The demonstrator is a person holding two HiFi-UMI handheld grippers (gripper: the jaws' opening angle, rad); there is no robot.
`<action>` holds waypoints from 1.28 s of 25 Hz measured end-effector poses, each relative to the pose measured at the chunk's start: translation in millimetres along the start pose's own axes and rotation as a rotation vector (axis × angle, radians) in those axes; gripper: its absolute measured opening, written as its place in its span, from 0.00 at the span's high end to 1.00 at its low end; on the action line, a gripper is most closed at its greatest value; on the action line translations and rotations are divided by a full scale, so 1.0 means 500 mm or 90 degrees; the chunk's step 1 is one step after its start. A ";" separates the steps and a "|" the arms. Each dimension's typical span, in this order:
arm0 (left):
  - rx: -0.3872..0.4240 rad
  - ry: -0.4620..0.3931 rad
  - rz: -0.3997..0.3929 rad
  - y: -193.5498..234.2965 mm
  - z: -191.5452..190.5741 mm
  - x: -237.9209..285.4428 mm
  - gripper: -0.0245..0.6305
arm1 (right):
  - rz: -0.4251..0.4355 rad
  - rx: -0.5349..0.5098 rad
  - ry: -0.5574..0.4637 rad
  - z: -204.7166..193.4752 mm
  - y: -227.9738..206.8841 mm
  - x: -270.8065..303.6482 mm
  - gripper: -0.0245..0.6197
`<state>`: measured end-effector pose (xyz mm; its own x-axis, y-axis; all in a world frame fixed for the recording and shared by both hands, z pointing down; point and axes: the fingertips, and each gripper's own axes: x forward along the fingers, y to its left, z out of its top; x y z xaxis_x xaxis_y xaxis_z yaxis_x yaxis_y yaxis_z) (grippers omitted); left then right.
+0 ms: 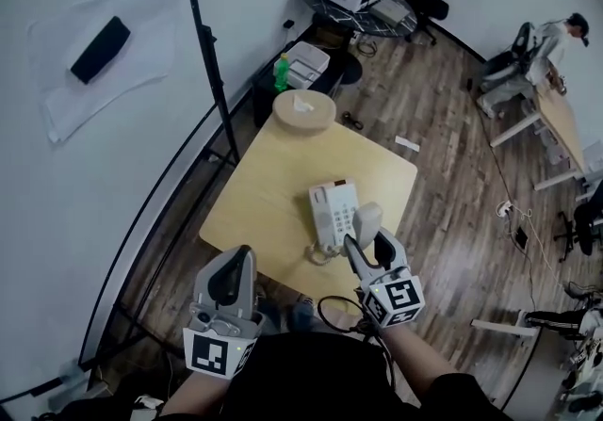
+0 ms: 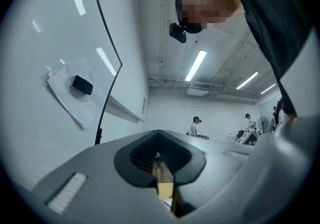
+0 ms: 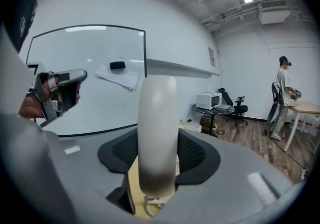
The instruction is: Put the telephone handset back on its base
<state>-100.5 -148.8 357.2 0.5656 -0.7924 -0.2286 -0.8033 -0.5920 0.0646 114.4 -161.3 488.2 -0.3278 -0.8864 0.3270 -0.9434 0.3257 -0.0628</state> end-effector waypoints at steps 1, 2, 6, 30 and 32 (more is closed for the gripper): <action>-0.004 0.002 0.003 0.001 -0.005 -0.003 0.96 | -0.002 0.002 0.011 -0.014 -0.008 0.015 0.61; -0.006 0.005 0.006 0.004 -0.011 -0.006 0.96 | -0.005 0.005 0.023 -0.028 -0.017 0.030 0.61; -0.013 0.021 0.020 0.014 -0.035 -0.022 0.96 | -0.013 0.008 0.067 -0.086 -0.045 0.092 0.61; -0.028 0.099 0.043 0.026 -0.146 -0.069 0.96 | -0.042 0.063 0.276 -0.392 -0.093 0.334 0.61; -0.029 0.100 0.040 0.026 -0.145 -0.067 0.96 | -0.048 0.073 0.295 -0.407 -0.092 0.338 0.61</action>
<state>-116.5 -140.7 436.4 0.5390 -0.8395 -0.0688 -0.8310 -0.5434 0.1189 112.9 -259.1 738.4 -0.2252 -0.6582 0.7183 -0.9719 0.2037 -0.1180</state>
